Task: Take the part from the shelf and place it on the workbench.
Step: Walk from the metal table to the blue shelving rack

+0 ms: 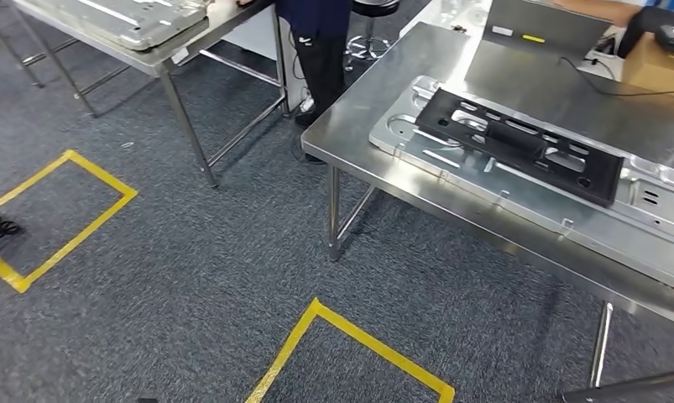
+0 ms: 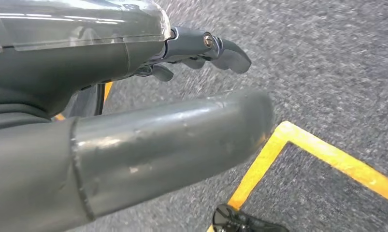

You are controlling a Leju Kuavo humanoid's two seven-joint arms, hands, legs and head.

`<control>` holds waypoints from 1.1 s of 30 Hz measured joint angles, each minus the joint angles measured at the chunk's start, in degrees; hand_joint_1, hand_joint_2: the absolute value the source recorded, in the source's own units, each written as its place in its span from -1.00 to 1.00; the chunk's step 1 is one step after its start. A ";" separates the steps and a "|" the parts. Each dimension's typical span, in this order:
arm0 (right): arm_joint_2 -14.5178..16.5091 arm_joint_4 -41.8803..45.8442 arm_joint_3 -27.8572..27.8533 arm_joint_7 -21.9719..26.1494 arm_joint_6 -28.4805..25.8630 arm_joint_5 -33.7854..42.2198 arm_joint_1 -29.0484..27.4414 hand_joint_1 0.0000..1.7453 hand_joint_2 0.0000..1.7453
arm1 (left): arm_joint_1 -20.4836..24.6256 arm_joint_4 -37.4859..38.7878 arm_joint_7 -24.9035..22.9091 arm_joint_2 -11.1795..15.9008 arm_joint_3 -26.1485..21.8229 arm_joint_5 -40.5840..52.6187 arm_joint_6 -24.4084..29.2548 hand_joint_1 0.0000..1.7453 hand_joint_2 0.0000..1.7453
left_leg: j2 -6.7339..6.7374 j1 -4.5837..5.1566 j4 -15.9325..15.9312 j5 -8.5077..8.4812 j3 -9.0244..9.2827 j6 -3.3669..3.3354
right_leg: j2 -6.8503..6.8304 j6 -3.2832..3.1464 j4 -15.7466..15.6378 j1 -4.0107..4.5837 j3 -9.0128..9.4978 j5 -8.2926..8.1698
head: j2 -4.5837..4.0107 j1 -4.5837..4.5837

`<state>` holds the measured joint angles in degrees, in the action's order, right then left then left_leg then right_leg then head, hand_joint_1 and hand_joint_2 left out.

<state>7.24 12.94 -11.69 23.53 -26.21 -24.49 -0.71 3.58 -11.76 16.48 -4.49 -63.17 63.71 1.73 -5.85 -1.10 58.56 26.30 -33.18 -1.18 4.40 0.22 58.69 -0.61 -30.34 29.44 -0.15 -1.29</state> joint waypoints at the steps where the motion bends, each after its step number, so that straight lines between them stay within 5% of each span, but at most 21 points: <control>1: -0.01 -0.17 -0.08 -0.14 0.08 -0.01 0.07 -1.00 -1.00 | -0.04 0.00 0.00 -0.01 -0.01 0.02 0.00 -1.00 -1.00 | -0.64 -0.09 -0.10 -0.21 -0.21 0.48 | -0.42 -0.13 -0.24 0.10 0.00 -0.10 | 0.00 0.00; 2: 0.00 -0.29 -0.15 -0.47 0.24 -0.01 0.15 -1.00 -1.00 | -0.16 0.00 0.00 -0.01 -0.02 0.03 0.00 -1.00 -1.00 | -0.98 -0.20 -0.18 -0.34 -0.38 0.88 | -1.08 -0.41 -0.46 0.01 0.03 -0.30 | 0.00 0.00; 4: 0.01 -0.50 -0.33 -2.00 0.88 -0.01 0.29 -1.00 -1.00 | -0.31 0.00 0.01 -0.01 -0.04 0.06 0.01 -1.00 -1.00 | 0.78 -0.15 1.39 0.85 -1.26 1.36 | -2.48 -1.17 -1.20 -0.22 0.21 -0.80 | 0.00 0.04; 6: 0.02 -0.90 -0.57 -4.93 2.11 -0.03 0.32 -1.00 -1.00 | -0.10 0.00 0.02 0.02 -0.05 0.15 0.02 -1.00 -1.00 | 3.97 -0.10 7.28 4.41 -3.94 1.64 | -4.12 -1.65 -1.57 -0.17 0.21 -1.05 | 0.00 0.13; 8: 0.02 -1.47 -0.81 -8.99 3.92 -0.07 0.27 -1.00 -1.00 | 0.11 0.00 0.02 0.05 -0.06 0.36 0.02 -1.00 -1.00 | 5.28 -0.12 14.08 7.43 -6.84 1.99 | -5.88 -1.76 -1.49 0.06 0.07 -1.03 | 0.00 0.17; 9: 0.03 -1.73 -0.90 -11.22 5.02 -0.13 0.26 -1.00 -1.00 | 0.06 0.00 0.01 0.05 -0.07 0.49 0.03 -1.00 -1.00 | 5.50 -0.12 15.32 7.55 -7.16 2.09 | -6.72 -1.79 -1.42 0.15 0.02 -1.00 | 0.00 0.17; 10: 0.05 -1.94 -0.94 -13.41 6.19 -0.21 0.29 -1.00 -1.00 | -0.03 0.00 0.01 0.08 -0.07 0.61 0.03 -1.00 -1.00 | 5.70 -0.12 14.31 6.61 -6.35 2.10 | -7.46 -1.78 -1.34 0.21 -0.01 -0.95 | 0.00 0.17; 13: 0.21 -2.29 -1.03 -19.43 10.06 -0.28 0.42 -1.00 -1.00 | 0.07 0.00 0.01 0.15 -0.08 1.07 0.07 -1.00 -1.00 | 8.43 0.24 3.21 2.30 0.03 1.50 | -9.38 -1.38 -0.97 0.49 0.10 -0.60 | 0.00 0.16; 15: 0.37 -2.47 -1.14 -23.51 12.88 -0.02 0.61 -1.00 -1.00 | 0.34 0.00 0.03 0.15 -0.08 1.39 0.09 -1.00 -1.00 | 9.73 0.72 -0.50 1.77 1.84 0.84 | -10.42 -0.91 -0.75 0.79 0.18 -0.42 | 0.00 0.14; 17: 0.55 -2.61 -1.26 -27.62 15.46 0.32 0.85 -1.00 -1.00 | 0.30 0.00 0.03 0.14 -0.08 1.69 0.08 -1.00 -1.00 | 8.71 0.80 -0.75 1.58 1.66 0.22 | -11.33 -0.44 -0.75 0.92 0.33 -0.35 | 0.00 0.14; 19: 0.67 -2.66 -1.40 -30.57 17.35 0.71 0.96 -1.00 -1.00 | 0.23 0.00 0.01 0.10 -0.08 1.97 0.05 -1.00 -1.00 | 7.60 0.54 -1.10 1.15 1.62 -0.45 | -9.77 0.16 0.47 0.68 0.06 0.88 | 0.00 0.12; 22: 0.71 -2.76 -1.95 -32.45 18.77 1.19 0.86 -1.00 -1.00 | 0.57 0.00 -0.02 0.07 -0.08 2.18 0.03 -1.00 -1.00 | 5.87 0.37 -1.26 0.55 1.18 -1.30 | -5.36 0.75 9.94 0.24 -4.06 6.62 | 0.00 0.07; 24: 0.72 -2.85 -2.26 -32.80 19.25 1.30 0.74 -1.00 -1.00 | 0.62 0.00 -0.07 0.07 -0.08 2.29 0.02 -1.00 -1.00 | 4.46 0.40 -1.14 0.40 0.93 -1.43 | -4.71 0.83 15.33 0.19 -6.59 8.16 | 0.00 0.08; 26: 0.70 -2.90 -2.42 -32.86 19.92 1.33 0.68 -1.00 -1.00 | 0.54 0.00 -0.16 0.07 -0.08 2.36 -0.04 -1.00 -1.00 | 2.92 0.40 -0.95 0.37 0.92 -1.36 | -4.29 0.65 12.60 0.15 -5.38 5.21 | 0.00 0.07; 29: 0.59 -2.94 -2.63 -32.73 20.93 1.27 0.69 -1.00 -1.00 | 0.72 0.00 -0.28 -0.06 -0.08 2.44 -0.15 -1.00 -1.00 | 0.75 0.47 -0.51 0.32 0.67 -0.83 | -0.82 -0.08 1.80 0.05 -0.66 0.10 | 0.00 0.08; 31: 0.52 -2.96 -2.73 -32.47 21.14 1.07 0.80 -1.00 -1.00 | 0.77 0.00 -0.34 -0.17 -0.08 2.45 -0.10 -1.00 -1.00 | -0.47 0.35 -0.45 0.07 0.18 -0.01 | 0.18 -0.33 -0.11 0.16 -0.02 -0.11 | 0.00 0.09; 33: 0.54 -2.96 -2.77 -32.26 21.20 0.86 1.00 -1.00 -1.00 | 0.56 0.00 -0.45 -0.21 -0.08 2.45 0.03 -1.00 -1.00 | -1.01 0.25 -0.53 -0.12 -0.21 0.76 | -1.18 -0.80 -0.71 0.07 0.17 -0.48 | 0.00 0.09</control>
<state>7.78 9.98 -14.46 -8.72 -5.02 -23.63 0.29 4.13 -11.76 16.03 -4.69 -63.25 66.16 1.75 -6.87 -0.85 58.03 26.18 -33.39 -0.42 3.22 -0.58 57.97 -0.54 -30.17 28.96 -0.15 -1.20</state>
